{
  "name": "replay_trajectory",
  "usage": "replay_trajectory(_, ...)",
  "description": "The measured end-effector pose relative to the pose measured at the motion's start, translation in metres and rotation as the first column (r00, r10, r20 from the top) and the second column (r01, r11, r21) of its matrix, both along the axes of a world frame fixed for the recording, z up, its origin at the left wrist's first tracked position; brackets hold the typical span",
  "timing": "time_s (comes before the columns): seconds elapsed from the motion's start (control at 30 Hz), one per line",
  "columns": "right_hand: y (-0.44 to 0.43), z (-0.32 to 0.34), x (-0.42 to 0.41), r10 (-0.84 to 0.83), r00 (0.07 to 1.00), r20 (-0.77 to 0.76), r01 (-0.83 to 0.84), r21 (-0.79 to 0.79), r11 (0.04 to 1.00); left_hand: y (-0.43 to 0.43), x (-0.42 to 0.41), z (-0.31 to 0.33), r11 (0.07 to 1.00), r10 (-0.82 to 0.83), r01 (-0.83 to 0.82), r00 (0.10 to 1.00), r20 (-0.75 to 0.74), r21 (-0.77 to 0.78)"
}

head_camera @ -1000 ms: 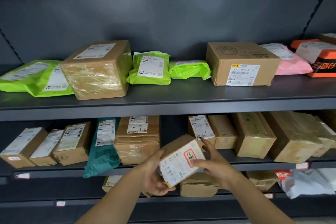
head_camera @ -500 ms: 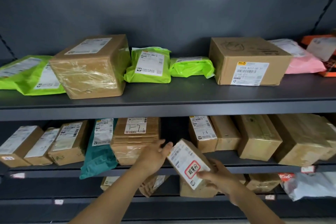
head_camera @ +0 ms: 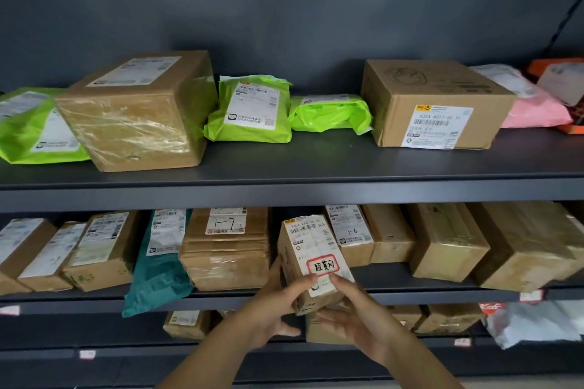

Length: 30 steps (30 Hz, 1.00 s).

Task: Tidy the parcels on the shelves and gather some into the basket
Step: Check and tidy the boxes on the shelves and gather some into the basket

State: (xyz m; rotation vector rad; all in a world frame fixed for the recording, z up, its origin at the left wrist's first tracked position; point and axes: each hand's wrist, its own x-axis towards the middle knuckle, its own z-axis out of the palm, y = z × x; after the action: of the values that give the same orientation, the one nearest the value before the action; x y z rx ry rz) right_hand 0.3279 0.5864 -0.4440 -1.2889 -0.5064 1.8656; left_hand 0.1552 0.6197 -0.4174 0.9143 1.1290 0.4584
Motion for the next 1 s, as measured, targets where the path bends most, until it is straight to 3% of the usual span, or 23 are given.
replay_trajectory(0.1,0.001,0.001,0.009,0.079,0.972,0.220,-0.094,0.059,0.994,0.004,0.003,-0.008,0.994,0.111,-0.111,0.994,0.006,0.009)
replay_trajectory(0.17,0.011,0.000,0.016,-0.079,0.870,0.486,0.023,0.121,0.992,0.006,-0.001,-0.015,0.988,0.155,-0.155,0.988,-0.010,0.010)
replay_trajectory(0.2,0.018,-0.002,0.020,-0.199,0.749,0.632,0.090,0.201,0.976,0.007,-0.004,-0.018,0.986,0.165,-0.165,0.986,-0.013,0.010)
replay_trajectory(0.27,0.035,-0.008,0.030,-0.285,0.409,0.867,-0.014,0.318,0.948,0.007,-0.008,-0.024,0.985,0.171,-0.171,0.985,-0.030,0.009)
replay_trajectory(0.33,0.051,-0.013,0.033,-0.218,0.067,0.974,-0.188,0.226,0.956,0.005,-0.011,-0.027,0.986,0.168,-0.168,0.985,-0.039,0.015)
replay_trajectory(0.4,0.065,-0.015,0.031,-0.132,-0.106,0.986,-0.257,0.101,0.961,0.003,-0.013,-0.031,0.988,0.154,-0.153,0.987,-0.044,0.019)
replay_trajectory(0.57,0.092,-0.027,0.024,-0.011,-0.225,0.974,-0.258,-0.049,0.965,0.006,-0.018,-0.035,0.993,0.116,-0.116,0.993,-0.033,-0.001)
replay_trajectory(0.67,0.098,-0.033,0.023,-0.044,-0.273,0.961,-0.232,-0.021,0.972,0.006,-0.020,-0.035,0.992,0.124,-0.124,0.992,0.000,-0.006)
replay_trajectory(0.77,0.092,-0.037,0.020,-0.101,-0.240,0.966,-0.219,0.047,0.975,0.004,-0.019,-0.032,0.992,0.123,-0.123,0.992,0.024,-0.004)
replay_trajectory(0.93,0.055,-0.054,0.014,-0.251,-0.089,0.964,-0.226,0.226,0.947,-0.004,-0.017,-0.026,0.990,0.143,-0.142,0.988,0.060,-0.020)
replay_trajectory(1.0,0.045,-0.056,0.016,-0.253,-0.091,0.963,-0.223,0.228,0.948,-0.006,-0.015,-0.024,0.987,0.158,-0.156,0.985,0.066,-0.029)
